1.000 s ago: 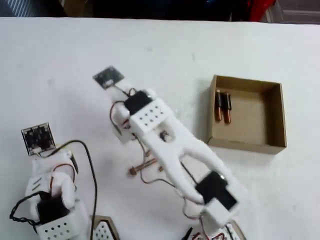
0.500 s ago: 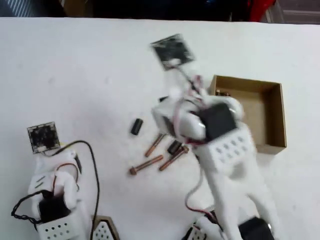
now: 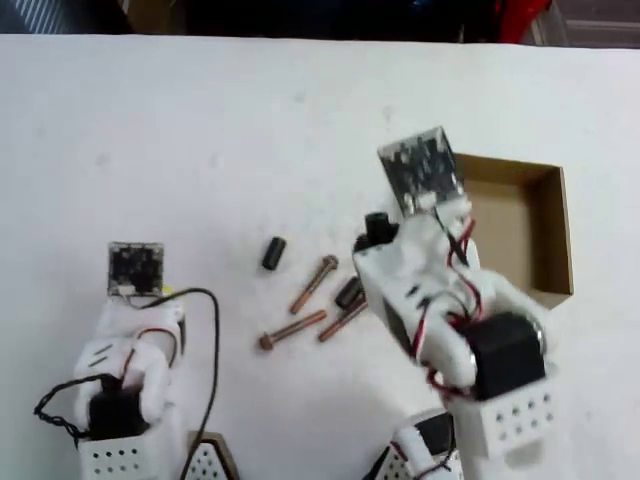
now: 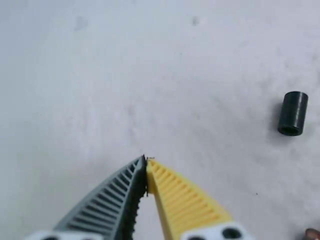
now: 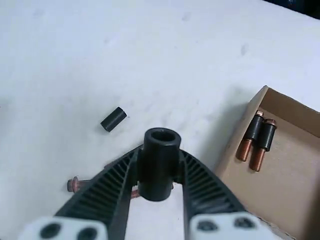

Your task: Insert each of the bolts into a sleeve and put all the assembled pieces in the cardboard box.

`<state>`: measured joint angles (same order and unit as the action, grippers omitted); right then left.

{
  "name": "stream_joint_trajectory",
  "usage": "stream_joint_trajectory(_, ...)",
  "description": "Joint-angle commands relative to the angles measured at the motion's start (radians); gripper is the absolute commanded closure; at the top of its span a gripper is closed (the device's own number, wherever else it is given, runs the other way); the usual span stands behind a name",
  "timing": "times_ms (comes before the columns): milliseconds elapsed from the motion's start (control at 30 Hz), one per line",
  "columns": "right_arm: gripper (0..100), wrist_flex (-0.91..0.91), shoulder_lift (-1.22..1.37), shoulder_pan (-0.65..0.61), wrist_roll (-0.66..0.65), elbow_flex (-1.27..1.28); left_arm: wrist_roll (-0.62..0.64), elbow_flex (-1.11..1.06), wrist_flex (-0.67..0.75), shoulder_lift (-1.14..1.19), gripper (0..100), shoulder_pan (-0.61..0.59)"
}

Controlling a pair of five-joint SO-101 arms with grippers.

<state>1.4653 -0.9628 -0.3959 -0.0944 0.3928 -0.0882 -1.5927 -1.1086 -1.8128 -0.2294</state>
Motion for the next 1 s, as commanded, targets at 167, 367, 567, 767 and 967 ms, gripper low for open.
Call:
stream_joint_trajectory(167, 95.1, -0.202, -0.328, 0.099, -0.026, 0.339, -0.083, 0.023, -0.006, -0.004, 98, 0.110)
stream_joint_trajectory(367, 97.9, -0.318, -0.467, 0.101, -0.026, 0.545, -0.083, 0.103, -0.057, -0.001, 98, 0.134)
stream_joint_trajectory(567, 98.1, -0.326, -0.544, 0.120, -0.018, 0.620, -0.144, 0.198, -0.083, 0.001, 98, 0.140)
stream_joint_trajectory(767, 98.1, -0.331, -0.638, 0.180, -0.018, 0.703, -0.166, 0.209, -0.103, 0.007, 98, 0.208)
stream_joint_trajectory(967, 98.1, -0.331, -0.753, 0.179, -0.021, 0.781, -0.161, 0.316, -0.084, 0.223, 98, 0.246)
